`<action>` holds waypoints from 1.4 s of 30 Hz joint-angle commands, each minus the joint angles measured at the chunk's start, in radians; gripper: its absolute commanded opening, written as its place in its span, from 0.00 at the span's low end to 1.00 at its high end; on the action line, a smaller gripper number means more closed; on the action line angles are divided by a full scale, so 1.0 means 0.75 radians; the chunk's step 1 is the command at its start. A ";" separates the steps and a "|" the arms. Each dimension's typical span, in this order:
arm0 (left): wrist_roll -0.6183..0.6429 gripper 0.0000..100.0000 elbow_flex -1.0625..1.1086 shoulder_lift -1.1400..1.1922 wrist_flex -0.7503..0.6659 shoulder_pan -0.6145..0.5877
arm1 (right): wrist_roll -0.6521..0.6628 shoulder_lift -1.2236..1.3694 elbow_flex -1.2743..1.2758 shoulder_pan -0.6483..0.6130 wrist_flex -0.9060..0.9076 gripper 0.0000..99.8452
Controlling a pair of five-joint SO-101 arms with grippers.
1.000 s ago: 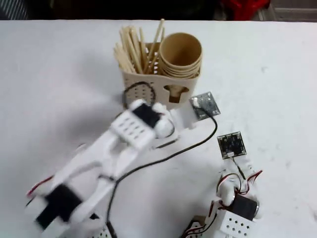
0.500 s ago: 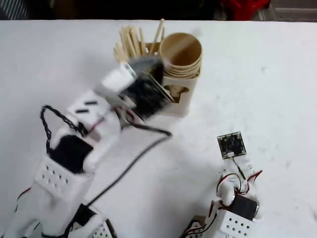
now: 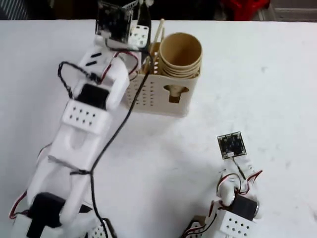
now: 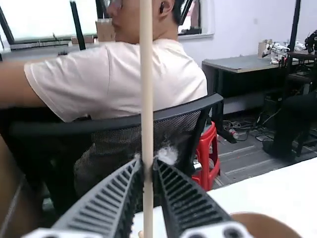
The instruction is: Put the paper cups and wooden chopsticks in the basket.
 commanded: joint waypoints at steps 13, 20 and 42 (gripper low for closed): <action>0.059 0.12 -0.164 0.034 0.217 -0.013 | 0.006 -0.011 0.008 0.009 0.005 0.02; 0.059 0.12 -0.055 -0.238 0.485 -0.005 | 0.006 -0.005 0.008 0.009 0.005 0.02; 0.047 0.12 1.718 -1.754 0.331 -0.105 | 0.006 -0.003 0.008 0.005 0.005 0.02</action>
